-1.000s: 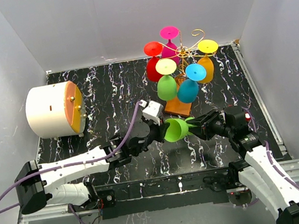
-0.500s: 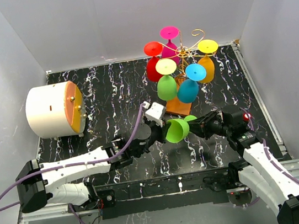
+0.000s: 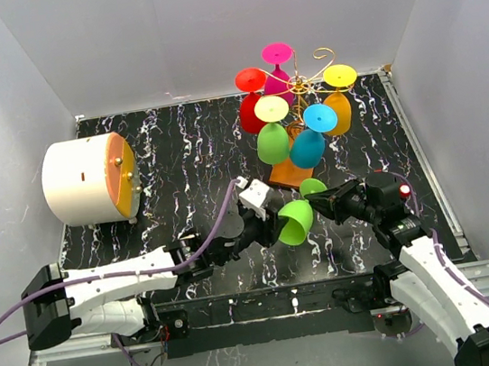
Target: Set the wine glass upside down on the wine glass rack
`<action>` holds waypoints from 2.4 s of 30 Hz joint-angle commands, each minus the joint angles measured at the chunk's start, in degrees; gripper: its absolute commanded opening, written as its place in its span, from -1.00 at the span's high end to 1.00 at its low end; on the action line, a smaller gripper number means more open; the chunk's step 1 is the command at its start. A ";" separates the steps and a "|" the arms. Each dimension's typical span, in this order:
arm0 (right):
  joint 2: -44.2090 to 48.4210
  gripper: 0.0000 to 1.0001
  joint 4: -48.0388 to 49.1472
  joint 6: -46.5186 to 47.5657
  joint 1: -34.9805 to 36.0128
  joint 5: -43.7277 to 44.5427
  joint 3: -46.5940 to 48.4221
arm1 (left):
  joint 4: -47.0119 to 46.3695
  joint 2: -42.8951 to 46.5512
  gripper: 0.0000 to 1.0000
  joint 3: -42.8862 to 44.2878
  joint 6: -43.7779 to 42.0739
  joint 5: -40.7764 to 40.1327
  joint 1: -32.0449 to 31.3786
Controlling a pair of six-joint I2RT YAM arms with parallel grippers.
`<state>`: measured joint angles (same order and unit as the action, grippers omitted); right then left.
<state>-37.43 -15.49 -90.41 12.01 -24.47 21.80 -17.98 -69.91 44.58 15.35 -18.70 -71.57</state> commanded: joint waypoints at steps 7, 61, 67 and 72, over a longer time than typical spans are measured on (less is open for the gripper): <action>7.88 1.00 -6.95 3.92 0.65 12.86 3.93 | -1.35 6.68 -0.16 -3.26 3.61 -0.26 -0.18; 19.35 1.00 12.77 86.23 0.65 5.93 19.64 | 5.03 -10.80 -0.47 31.92 57.36 39.78 17.67; 17.75 1.00 12.30 88.42 0.63 0.01 20.20 | 3.78 -11.30 -0.33 33.55 60.44 41.09 17.64; 16.43 1.00 14.01 87.27 0.65 -3.93 19.89 | -2.49 -10.98 -0.07 30.30 65.80 42.48 17.46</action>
<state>-20.14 -6.13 -3.57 12.38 -23.94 39.38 -14.02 -82.35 76.18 75.92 20.82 -54.13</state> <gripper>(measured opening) 0.072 0.575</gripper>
